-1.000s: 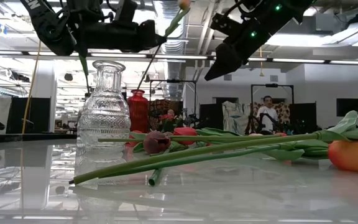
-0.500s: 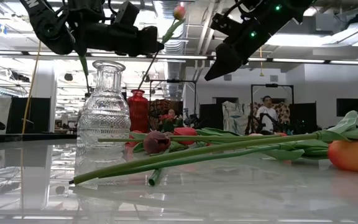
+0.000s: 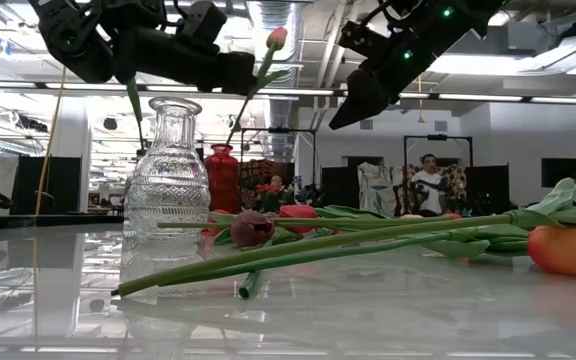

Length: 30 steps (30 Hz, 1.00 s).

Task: Sort flowers into vase by color
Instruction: Put the red tulip into the top transparent vase

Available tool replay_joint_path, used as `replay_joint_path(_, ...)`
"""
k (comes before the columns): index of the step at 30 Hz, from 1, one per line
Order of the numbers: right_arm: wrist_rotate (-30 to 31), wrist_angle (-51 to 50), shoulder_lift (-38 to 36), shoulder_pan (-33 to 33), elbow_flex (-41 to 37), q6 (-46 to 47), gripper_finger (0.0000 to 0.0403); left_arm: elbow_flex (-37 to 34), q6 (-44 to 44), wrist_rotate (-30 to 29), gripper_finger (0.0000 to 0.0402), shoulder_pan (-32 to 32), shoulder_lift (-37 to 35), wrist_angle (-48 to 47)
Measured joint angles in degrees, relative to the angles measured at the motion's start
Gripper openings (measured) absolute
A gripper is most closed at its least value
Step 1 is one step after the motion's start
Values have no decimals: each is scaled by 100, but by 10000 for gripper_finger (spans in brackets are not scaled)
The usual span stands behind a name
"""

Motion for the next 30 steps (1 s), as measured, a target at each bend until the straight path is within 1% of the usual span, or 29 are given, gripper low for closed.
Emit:
replay_joint_path(10, 1, 0, 0, 0, 0, 0, 196, 0, 89, -803, 116, -527, 0, -56)
replay_joint_path(16, 2, 0, 0, 0, 0, 0, 196, 0, 111, -1551, 130, -888, 0, -320)
replay_joint_path(19, 2, 0, 0, 0, 0, 2, 196, 0, 263, -2007, 138, -1101, 0, -389)
replay_joint_path(21, 2, 0, 0, 0, 0, 2, 196, 0, 327, -2204, 142, -1257, 0, -421)
replay_joint_path(26, 2, 10, 0, 12, 0, 19, 196, 0, 331, -2287, 147, -1682, 0, -431)
replay_joint_path(30, 0, 22, 0, 52, 0, 20, 196, 0, 143, -2284, 147, -2007, 0, -433)
